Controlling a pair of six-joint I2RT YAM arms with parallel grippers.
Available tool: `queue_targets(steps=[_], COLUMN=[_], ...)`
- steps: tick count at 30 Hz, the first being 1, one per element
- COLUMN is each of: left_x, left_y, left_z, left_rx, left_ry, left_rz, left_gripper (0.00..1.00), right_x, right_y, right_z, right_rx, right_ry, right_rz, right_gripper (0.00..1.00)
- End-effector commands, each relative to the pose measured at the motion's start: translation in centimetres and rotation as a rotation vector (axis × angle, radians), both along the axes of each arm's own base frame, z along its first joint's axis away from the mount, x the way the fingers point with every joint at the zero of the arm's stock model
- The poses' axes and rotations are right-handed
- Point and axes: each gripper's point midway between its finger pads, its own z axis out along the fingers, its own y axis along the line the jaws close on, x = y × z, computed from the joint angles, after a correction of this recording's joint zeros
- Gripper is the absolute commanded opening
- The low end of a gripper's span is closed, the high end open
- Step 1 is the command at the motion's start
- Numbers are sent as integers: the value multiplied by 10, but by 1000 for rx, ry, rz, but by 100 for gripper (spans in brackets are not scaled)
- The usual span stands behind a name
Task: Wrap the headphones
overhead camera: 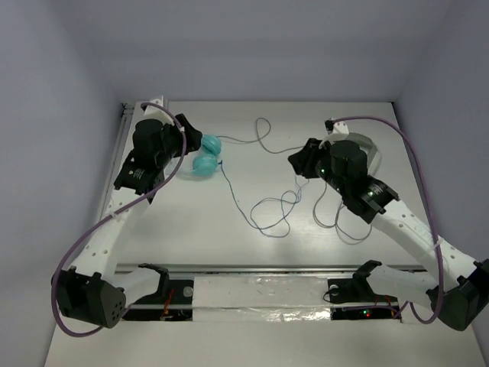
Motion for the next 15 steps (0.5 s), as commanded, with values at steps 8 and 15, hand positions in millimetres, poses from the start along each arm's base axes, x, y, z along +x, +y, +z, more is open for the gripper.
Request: queue_targets(steps=[8, 15], left_x=[51, 106], left_y=[25, 66], left_z=[13, -39], left_rx=[73, 161], left_ry=[-3, 143], left_rz=[127, 222], left_gripper=[5, 3], right_x=[-32, -39], right_y=[24, 27], right_z=[7, 11], right_rx=[70, 92], right_ry=[-61, -80], right_rz=[160, 182], right_gripper=[0, 0])
